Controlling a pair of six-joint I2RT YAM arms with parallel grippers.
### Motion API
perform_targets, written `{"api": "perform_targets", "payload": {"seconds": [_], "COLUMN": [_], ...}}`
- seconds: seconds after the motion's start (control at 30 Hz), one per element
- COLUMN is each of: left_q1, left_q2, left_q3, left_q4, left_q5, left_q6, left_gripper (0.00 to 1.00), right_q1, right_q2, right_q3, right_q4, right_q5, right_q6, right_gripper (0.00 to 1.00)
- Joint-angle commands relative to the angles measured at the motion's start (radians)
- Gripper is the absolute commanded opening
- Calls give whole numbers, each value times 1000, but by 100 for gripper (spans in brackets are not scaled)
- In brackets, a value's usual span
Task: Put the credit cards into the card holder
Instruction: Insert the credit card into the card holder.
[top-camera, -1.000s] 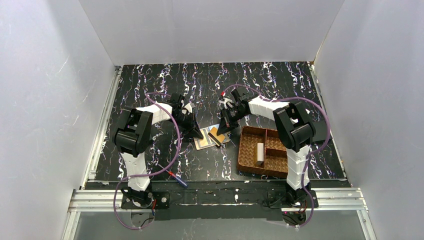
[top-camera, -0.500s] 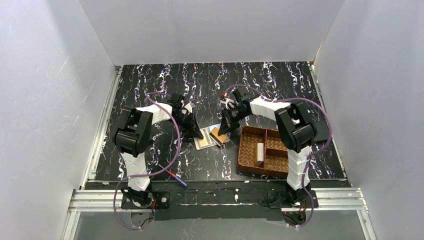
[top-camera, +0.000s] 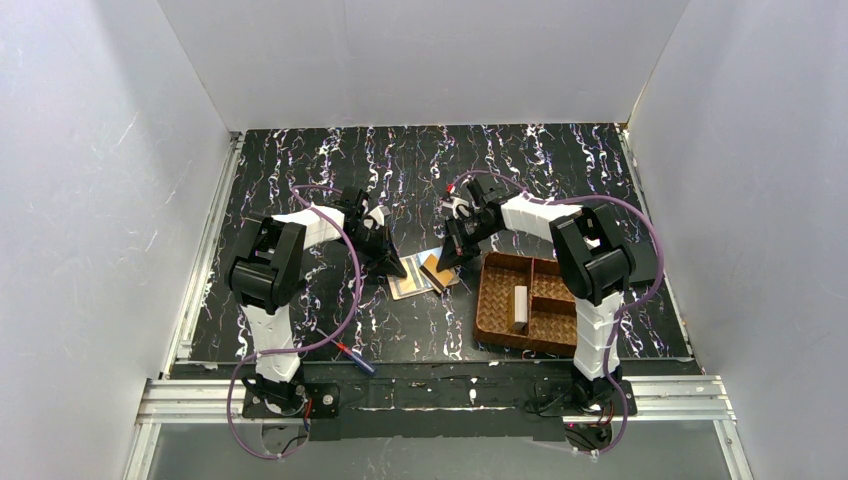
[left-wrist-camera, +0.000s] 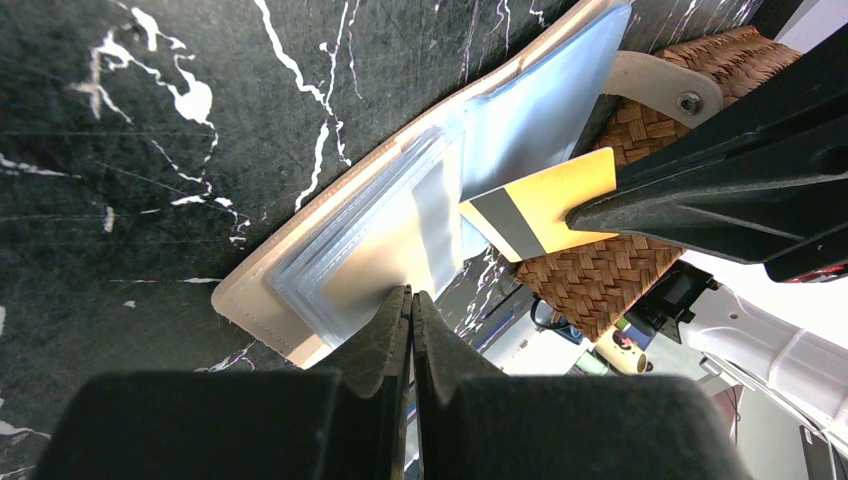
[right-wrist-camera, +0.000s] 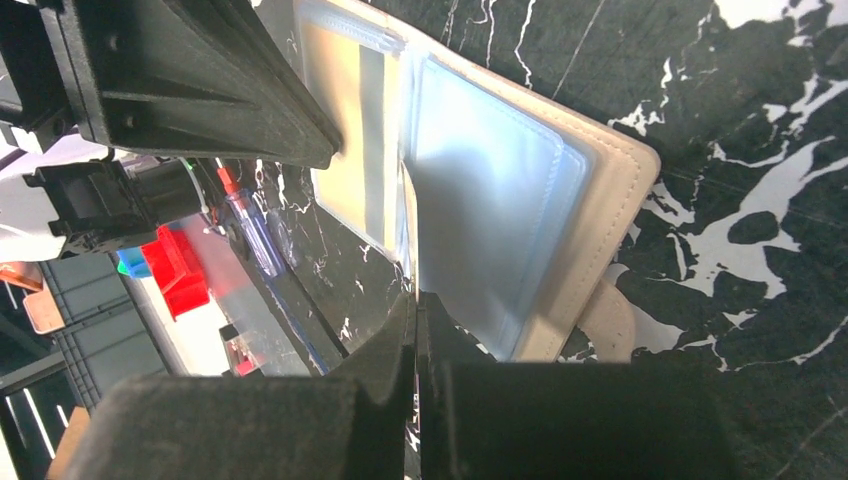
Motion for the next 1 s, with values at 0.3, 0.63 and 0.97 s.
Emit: {"api": "perform_targets", "payload": {"seconds": [0.3, 0.63, 0.97], "left_q1": [1, 0, 0], "left_q2": [32, 30, 31], "left_q3": [-24, -26, -26], "left_q4": [-35, -35, -33], "left_q5": [-92, -89, -87], "left_q6": [42, 42, 41], "left_gripper": [0, 0, 0], "right_q1": [3, 6, 11], "right_q2": [-97, -39, -14], "right_q3": [-20, -18, -26], "right_q4": [68, 63, 61], "right_q5": [-26, -49, -45], "right_q6": [32, 25, 18], "right_gripper": [1, 1, 1]}}
